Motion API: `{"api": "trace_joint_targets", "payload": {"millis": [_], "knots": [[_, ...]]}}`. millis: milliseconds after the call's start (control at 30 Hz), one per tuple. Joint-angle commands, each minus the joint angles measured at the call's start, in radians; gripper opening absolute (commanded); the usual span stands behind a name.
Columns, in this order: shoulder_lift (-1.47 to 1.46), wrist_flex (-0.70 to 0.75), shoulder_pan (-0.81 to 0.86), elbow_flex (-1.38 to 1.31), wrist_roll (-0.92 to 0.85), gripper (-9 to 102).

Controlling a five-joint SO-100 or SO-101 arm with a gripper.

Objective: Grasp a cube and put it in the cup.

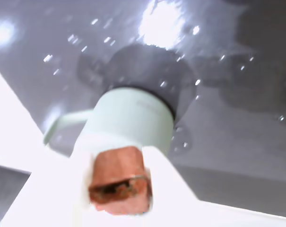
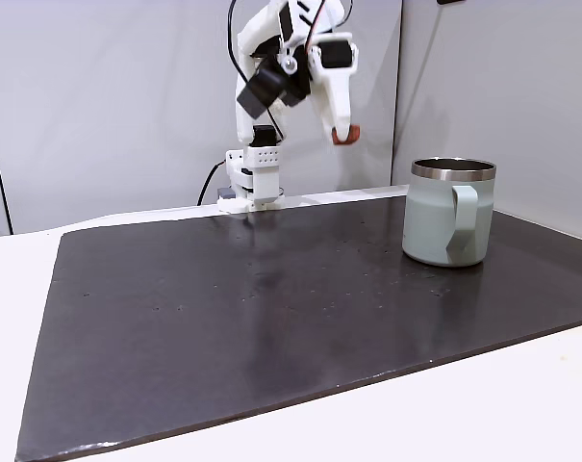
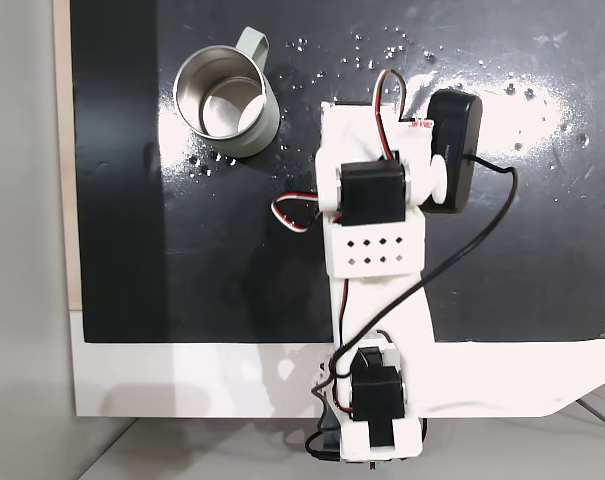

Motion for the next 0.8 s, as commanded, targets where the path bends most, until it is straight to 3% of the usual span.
{"api": "trace_joint_targets", "payload": {"millis": [0,767], "knots": [[0.061,0.028,-0.003,-0.075,-0.014,3],[-0.413,0.038,-0.183,-0.666,-0.026,3]]}}
